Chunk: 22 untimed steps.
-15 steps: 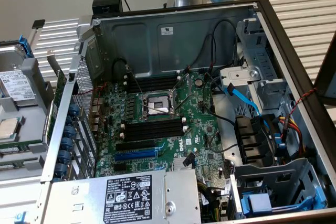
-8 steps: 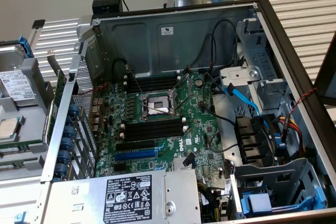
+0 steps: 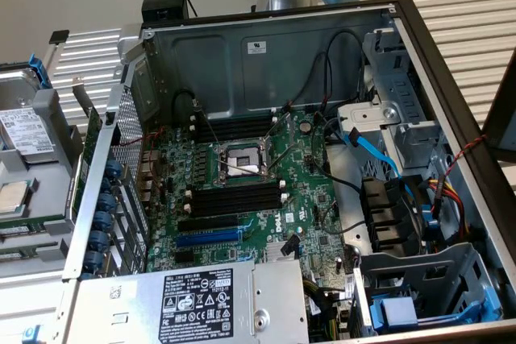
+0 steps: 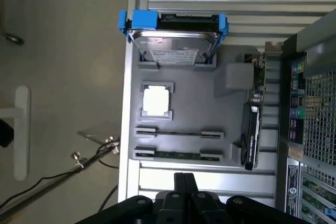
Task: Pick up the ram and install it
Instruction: 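Pick up the ram and move it above insertion slot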
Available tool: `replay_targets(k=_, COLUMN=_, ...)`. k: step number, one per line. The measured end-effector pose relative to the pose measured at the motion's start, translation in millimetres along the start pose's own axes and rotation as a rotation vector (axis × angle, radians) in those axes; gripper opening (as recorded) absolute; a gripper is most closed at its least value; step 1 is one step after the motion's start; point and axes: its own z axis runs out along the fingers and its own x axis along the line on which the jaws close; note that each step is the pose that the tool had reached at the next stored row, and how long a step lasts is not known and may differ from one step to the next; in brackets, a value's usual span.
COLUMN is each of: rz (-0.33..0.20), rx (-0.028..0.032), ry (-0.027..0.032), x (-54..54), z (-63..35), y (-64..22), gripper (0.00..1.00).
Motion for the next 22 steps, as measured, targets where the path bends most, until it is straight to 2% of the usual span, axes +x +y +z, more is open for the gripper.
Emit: replay_targets(k=22, rz=-0.399, rx=0.0179, ry=0.0182, x=-0.1, z=3.4, y=-0.2, gripper=0.11)
